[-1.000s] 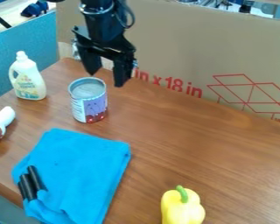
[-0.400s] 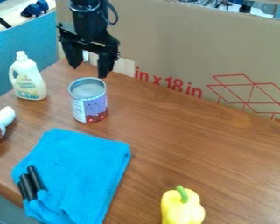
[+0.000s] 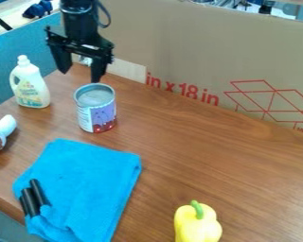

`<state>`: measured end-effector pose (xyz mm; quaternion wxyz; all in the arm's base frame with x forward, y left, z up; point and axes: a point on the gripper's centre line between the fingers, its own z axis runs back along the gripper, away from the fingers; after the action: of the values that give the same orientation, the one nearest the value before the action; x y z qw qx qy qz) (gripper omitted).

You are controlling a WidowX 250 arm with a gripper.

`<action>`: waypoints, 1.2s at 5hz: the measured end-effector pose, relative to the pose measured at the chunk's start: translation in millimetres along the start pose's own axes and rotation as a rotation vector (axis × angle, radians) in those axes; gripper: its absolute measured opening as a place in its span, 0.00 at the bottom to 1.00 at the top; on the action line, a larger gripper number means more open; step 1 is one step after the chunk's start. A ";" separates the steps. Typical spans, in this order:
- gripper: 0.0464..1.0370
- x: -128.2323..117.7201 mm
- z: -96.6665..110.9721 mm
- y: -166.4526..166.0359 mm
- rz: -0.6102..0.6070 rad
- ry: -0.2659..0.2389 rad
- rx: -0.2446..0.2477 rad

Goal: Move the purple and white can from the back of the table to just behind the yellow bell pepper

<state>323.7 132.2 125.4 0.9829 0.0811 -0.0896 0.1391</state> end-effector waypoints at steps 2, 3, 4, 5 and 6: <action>0.96 -1.9 -17.4 8.9 0.051 0.036 0.009; 0.96 2.0 -21.1 8.8 0.068 0.017 0.013; 0.96 3.4 -25.9 4.8 0.061 0.017 0.033; 0.96 3.0 -31.3 6.9 0.068 0.027 0.064; 0.96 1.1 -41.6 7.0 0.069 0.051 0.079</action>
<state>329.1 146.8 86.2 0.9755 0.1130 -0.0615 0.1785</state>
